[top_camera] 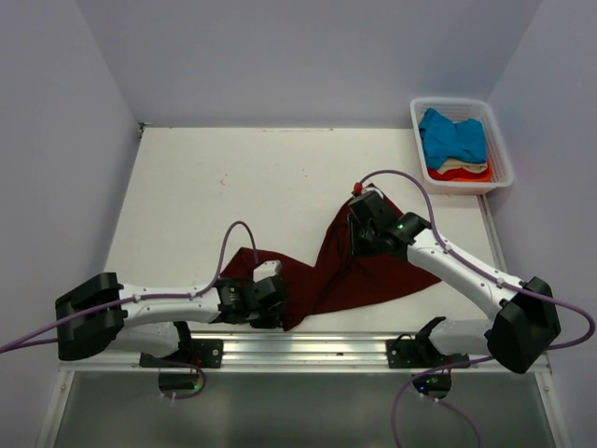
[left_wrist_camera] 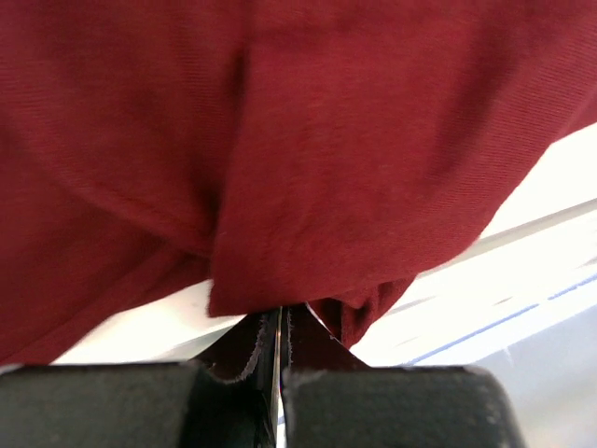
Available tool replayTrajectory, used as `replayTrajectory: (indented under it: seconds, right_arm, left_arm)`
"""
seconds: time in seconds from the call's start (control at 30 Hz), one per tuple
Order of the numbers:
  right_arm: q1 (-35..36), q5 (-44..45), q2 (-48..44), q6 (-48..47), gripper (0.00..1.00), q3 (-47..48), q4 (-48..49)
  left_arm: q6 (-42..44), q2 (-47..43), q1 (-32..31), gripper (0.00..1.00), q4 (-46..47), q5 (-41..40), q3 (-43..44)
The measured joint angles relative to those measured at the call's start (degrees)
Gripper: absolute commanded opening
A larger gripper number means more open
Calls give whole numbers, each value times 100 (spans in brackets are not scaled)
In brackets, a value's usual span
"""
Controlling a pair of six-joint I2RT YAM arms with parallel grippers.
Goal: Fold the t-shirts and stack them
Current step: Grap the side of the flattened tshirt furthest away from the robot with both arms
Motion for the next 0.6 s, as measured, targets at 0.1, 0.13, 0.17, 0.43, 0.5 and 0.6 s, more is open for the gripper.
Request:
replayTrajectory:
  seconds: [0.1, 0.13, 0.17, 0.43, 0.5, 0.6]
  right_arm:
    - [0, 0, 0, 0, 34, 0, 0]
    - [0, 2, -2, 0, 34, 0, 0]
    - [0, 2, 0, -2, 34, 0, 0]
    - [0, 256, 0, -42, 35, 2, -2]
    - [-7, 426, 20, -48, 39, 26, -15]
    - [-57, 737, 144, -83, 44, 212, -48]
  left_arm:
    - [57, -31, 0, 0, -505, -247, 181]
    - [96, -37, 0, 0, -723, -350, 282]
    - [144, -46, 0, 0, -977, -450, 411]
    - [555, -271, 2, 0, -2347, -1497, 2124]
    - [710, -275, 9, 0, -2586, -1834, 2533]
    - [1117, -275, 229, 0, -2754, -2153, 2863]
